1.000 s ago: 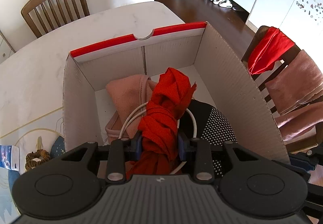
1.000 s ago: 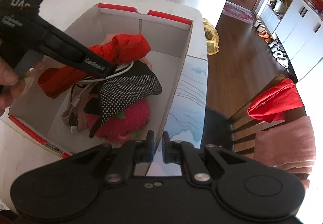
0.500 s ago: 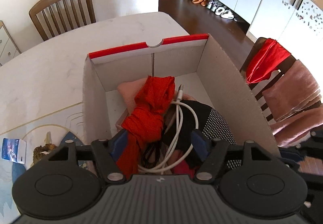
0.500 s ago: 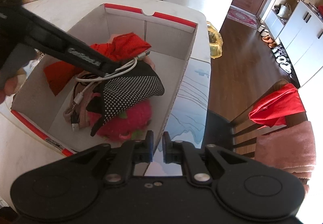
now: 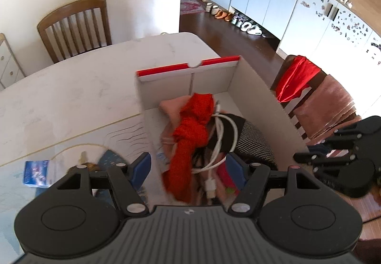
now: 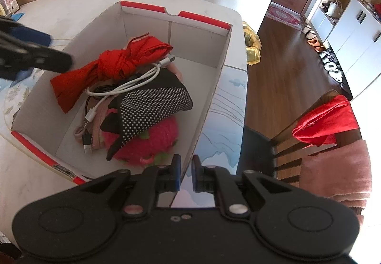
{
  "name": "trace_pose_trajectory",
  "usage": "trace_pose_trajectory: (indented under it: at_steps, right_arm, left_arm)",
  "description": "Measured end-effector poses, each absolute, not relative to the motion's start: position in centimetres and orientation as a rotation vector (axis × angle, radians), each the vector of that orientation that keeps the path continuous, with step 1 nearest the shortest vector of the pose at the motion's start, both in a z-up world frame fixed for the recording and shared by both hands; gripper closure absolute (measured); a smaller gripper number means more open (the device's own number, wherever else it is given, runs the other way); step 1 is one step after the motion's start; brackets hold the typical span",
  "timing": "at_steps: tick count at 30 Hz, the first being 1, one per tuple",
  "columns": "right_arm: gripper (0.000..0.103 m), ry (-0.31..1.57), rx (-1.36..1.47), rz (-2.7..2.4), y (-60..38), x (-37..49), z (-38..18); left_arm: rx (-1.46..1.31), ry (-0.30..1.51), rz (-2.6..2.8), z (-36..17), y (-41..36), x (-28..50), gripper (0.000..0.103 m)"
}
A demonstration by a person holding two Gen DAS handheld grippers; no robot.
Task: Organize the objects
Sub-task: 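Lower the red cloth into the box and open the left gripper, then move the left gripper back to the blue booklet on the mat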
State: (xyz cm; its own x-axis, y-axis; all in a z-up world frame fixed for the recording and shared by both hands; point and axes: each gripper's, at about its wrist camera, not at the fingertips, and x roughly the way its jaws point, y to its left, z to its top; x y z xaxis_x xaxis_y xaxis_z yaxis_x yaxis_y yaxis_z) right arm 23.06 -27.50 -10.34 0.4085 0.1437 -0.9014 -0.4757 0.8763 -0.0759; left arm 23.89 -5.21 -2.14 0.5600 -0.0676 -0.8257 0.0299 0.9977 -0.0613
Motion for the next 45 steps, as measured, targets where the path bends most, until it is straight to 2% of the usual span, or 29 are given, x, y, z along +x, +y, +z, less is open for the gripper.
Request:
trace_pose_trajectory:
  at_steps: [3, 9, 12, 14, 16, 17, 33, 45]
  right_arm:
    - [0.095, 1.091, -0.348, 0.389, -27.3, 23.1, -10.3]
    - [0.093, 1.105, -0.34, 0.364, -27.0, 23.1, -10.4]
    - [0.092, 1.109, -0.344, 0.349, -26.7, 23.1, -10.4]
    - [0.091, 1.115, -0.337, 0.337, -26.6, 23.1, -10.4]
    - [0.091, 1.12, -0.331, 0.327, -26.6, 23.2, -10.4]
    - [0.091, 1.122, -0.33, 0.323, -26.6, 23.2, -10.4]
    - [0.089, 1.161, -0.34, 0.251, -25.6, 23.9, -10.8]
    - [0.089, 1.182, -0.347, 0.222, -25.3, 24.3, -11.2]
  left_arm:
    - [-0.057, 0.973, -0.046, -1.8, -3.1, 23.0, 0.033]
    - [-0.075, 0.967, 0.006, -1.9, 1.6, 21.3, 0.018]
    - [-0.098, 0.978, 0.03, -2.6, 4.3, 20.8, 0.017]
    - [-0.119, 0.986, 0.059, -3.2, 6.2, 20.6, 0.013]
    - [-0.138, 0.986, 0.085, -3.7, 7.8, 20.2, 0.002]
    - [-0.147, 0.988, 0.096, -4.0, 8.7, 20.2, 0.001]
    - [-0.075, 1.054, 0.234, -11.3, 19.1, 24.4, 0.001]
    - [-0.109, 1.131, 0.227, -15.8, 21.2, 27.1, 0.001]
